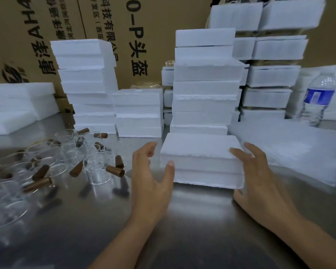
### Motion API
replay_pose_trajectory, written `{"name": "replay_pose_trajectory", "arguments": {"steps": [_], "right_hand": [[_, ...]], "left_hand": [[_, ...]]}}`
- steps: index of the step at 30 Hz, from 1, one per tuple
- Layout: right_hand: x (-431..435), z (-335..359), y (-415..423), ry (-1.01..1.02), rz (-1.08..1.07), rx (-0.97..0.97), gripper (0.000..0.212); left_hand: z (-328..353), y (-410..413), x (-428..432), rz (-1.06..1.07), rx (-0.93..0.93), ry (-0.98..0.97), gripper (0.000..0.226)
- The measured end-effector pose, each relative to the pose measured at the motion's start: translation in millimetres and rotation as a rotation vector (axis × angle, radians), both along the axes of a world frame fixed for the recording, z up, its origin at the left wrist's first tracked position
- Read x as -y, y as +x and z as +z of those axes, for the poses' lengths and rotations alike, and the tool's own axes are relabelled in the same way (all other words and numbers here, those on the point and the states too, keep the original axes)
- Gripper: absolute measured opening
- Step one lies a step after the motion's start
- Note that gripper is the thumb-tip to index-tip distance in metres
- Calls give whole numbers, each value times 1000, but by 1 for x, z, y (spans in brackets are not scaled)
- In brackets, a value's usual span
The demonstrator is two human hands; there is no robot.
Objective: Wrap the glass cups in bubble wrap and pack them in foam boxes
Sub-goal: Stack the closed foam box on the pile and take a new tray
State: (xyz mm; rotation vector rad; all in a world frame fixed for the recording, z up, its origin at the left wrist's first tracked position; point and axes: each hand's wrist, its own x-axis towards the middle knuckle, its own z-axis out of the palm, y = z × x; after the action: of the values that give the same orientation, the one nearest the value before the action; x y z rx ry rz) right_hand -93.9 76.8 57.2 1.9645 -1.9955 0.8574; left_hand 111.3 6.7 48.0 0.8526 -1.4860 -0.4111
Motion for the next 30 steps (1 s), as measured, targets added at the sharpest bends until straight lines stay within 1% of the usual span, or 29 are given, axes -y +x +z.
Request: {"name": "replay_pose_trajectory", "arguments": {"steps": [1, 3, 9, 12, 14, 16, 20, 22, 23, 25, 27, 30], "right_hand": [[0, -1, -1, 13, -6, 16, 95], [0, -1, -4, 42, -3, 36, 94], [-8, 1, -9, 142, 178, 193, 93], [-11, -2, -4, 130, 181, 218, 86], [-13, -2, 3, 67, 157, 224, 80], [-14, 1, 10, -40, 170, 250, 78], [-17, 8, 14, -261, 267, 318, 88], [-16, 7, 12, -297, 284, 304, 93], [-16, 6, 11, -288, 284, 304, 95], [-15, 3, 9, -254, 270, 321, 97], [-14, 1, 8, -220, 252, 337, 97], [-14, 0, 8, -175, 218, 327, 90]], "left_hand": [[-2, 0, -1, -19, 78, -1, 47], [-4, -1, 0, -42, 175, -3, 56], [-10, 0, 4, -71, 336, -20, 64], [-14, 0, 3, -20, 386, -25, 65], [-13, -2, 1, 53, 410, -43, 61], [-9, -4, -2, 151, 431, -85, 57], [1, 1, -7, 306, 466, -228, 54], [7, 6, -7, 355, 387, -210, 50], [12, 10, -6, 386, 305, -184, 48], [21, 21, -2, 448, 89, -111, 45], [28, 37, 2, 503, -80, -17, 39], [33, 58, 9, 511, -357, 177, 34]]}}
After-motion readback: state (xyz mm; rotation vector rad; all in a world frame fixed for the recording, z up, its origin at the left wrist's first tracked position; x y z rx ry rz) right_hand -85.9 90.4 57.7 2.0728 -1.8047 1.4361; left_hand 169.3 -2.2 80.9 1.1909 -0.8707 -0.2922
